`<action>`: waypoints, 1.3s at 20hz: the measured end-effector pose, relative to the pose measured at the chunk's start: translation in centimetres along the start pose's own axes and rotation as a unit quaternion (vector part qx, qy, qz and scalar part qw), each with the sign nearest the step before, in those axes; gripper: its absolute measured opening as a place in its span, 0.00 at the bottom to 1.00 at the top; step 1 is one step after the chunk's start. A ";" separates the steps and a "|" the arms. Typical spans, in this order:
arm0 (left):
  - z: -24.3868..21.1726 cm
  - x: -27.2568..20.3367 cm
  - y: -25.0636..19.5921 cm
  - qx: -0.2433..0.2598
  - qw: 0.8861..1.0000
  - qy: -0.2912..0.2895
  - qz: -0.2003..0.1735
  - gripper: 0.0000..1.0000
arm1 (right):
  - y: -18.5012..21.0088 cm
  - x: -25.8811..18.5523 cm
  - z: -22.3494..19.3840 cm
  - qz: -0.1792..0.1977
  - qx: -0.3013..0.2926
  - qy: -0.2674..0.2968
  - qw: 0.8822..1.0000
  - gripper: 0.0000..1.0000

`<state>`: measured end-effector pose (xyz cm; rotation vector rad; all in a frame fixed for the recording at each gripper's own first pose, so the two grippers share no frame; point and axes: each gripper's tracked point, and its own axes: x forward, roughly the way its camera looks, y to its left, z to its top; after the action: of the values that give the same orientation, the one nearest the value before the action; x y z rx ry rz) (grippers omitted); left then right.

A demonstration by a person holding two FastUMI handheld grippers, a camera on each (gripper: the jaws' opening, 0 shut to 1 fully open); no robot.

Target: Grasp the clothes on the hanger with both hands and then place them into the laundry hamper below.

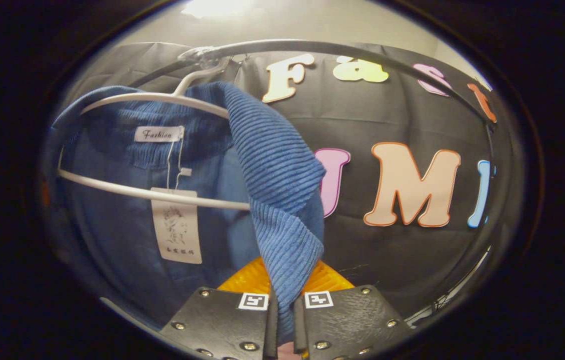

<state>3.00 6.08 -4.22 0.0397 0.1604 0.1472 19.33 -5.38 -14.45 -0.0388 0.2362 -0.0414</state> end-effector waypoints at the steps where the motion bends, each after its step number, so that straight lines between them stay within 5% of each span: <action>1: 0.5 -0.1 0.5 -0.006 1.000 -0.005 0.006 0.02 | -0.7 0.0 0.6 -0.007 0.006 -0.005 1.000 0.12; 12: 4.3 -0.3 4.1 -0.054 0.998 -0.028 0.026 0.04 | -7.7 1.5 5.8 -0.066 -0.002 -0.063 0.996 0.12; 20: 7.3 1.1 9.1 -0.034 0.996 -0.058 0.062 0.03 | -8.4 3.0 8.9 -0.077 -0.009 -0.092 0.993 0.12; 26: 4.4 3.7 10.7 -0.030 0.997 -0.026 0.068 0.02 | -8.3 4.0 10.2 -0.077 -0.024 -0.107 0.991 0.12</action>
<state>5.83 17.07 0.10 -0.0058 0.1008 0.2862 25.36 -13.51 -5.09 -0.1088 0.0188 -0.1844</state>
